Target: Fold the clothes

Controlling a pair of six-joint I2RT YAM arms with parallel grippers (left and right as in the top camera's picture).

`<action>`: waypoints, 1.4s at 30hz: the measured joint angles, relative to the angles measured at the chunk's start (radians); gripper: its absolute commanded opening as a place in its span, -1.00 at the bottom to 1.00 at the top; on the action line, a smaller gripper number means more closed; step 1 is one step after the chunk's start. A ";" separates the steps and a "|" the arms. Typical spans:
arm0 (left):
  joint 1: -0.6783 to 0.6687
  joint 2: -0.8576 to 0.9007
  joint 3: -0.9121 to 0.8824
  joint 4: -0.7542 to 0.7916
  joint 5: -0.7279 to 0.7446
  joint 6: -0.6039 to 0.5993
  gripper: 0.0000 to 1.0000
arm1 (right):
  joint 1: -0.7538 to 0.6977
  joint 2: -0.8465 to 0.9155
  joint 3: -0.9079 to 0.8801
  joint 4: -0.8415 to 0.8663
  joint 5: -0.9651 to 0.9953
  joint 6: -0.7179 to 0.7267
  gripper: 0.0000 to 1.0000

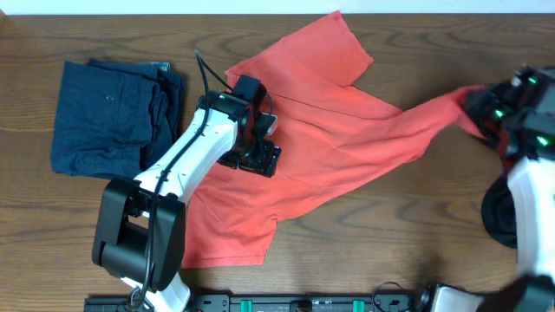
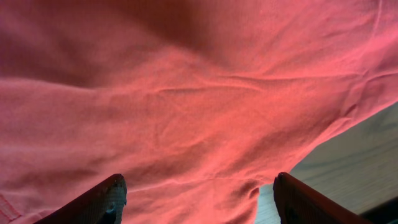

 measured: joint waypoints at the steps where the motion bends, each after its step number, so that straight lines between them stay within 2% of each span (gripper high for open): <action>1: 0.000 0.000 0.000 0.000 0.000 0.000 0.54 | 0.025 0.037 -0.001 0.043 -0.010 0.010 -0.31; 2: 0.000 0.000 0.000 0.000 0.000 0.000 0.54 | 0.051 0.073 -0.002 0.093 -0.016 0.010 0.11; 3: 0.000 0.000 0.000 0.002 0.000 0.000 0.54 | 0.079 0.111 -0.003 0.140 -0.024 -0.005 0.24; 5: 0.000 0.000 0.000 0.003 0.000 0.000 0.54 | 0.118 0.169 -0.003 0.189 -0.039 -0.038 0.32; 8: 0.000 0.000 0.000 0.003 0.000 0.000 0.54 | 0.135 0.210 -0.005 0.150 -0.056 -0.109 0.35; 11: 0.000 0.000 0.000 0.003 0.000 0.000 0.54 | 0.116 0.206 -0.008 0.031 -0.072 -0.196 0.34; 16: -0.001 0.000 0.000 0.004 0.000 0.000 0.54 | 0.106 0.172 -0.011 -0.301 -0.086 -0.311 0.43; 17: -0.001 0.000 0.000 0.005 0.000 0.000 0.54 | 0.117 0.169 -0.011 -0.354 -0.084 -0.331 0.40; 18: -0.001 0.000 0.000 0.006 0.000 0.000 0.54 | 0.130 0.168 -0.013 -0.399 -0.076 -0.349 0.24; 19: -0.001 0.000 0.000 0.008 0.000 0.000 0.54 | 0.150 0.168 -0.018 -0.424 -0.061 -0.359 -0.01; 21: -0.001 0.000 0.000 0.014 0.000 0.000 0.54 | 0.186 0.168 -0.036 -0.425 -0.031 -0.376 -0.23; 23: -0.001 0.000 0.000 0.023 0.000 0.000 0.54 | 0.220 0.168 -0.064 -0.404 0.009 -0.370 -0.62; 25: -0.001 0.000 0.000 0.028 0.000 0.000 0.54 | 0.238 0.168 -0.100 -0.355 0.039 -0.348 -0.75; 30: -0.001 0.000 0.000 0.043 0.000 0.000 0.54 | 0.255 0.168 -0.196 -0.109 0.050 -0.253 -0.89; 34: -0.001 0.000 0.000 0.062 0.000 0.000 0.55 | 0.287 0.168 -0.265 0.220 -0.032 -0.163 -0.87; 36: -0.001 0.000 0.000 0.071 0.000 0.000 0.55 | 0.299 0.168 -0.265 0.296 -0.070 -0.142 -0.85; 39: -0.001 0.000 0.000 0.072 0.000 0.000 0.54 | 0.306 0.168 -0.246 0.276 -0.120 -0.137 -0.76; 42: -0.001 0.000 0.000 0.071 0.000 0.000 0.55 | 0.296 0.167 -0.208 0.106 -0.148 -0.180 -0.60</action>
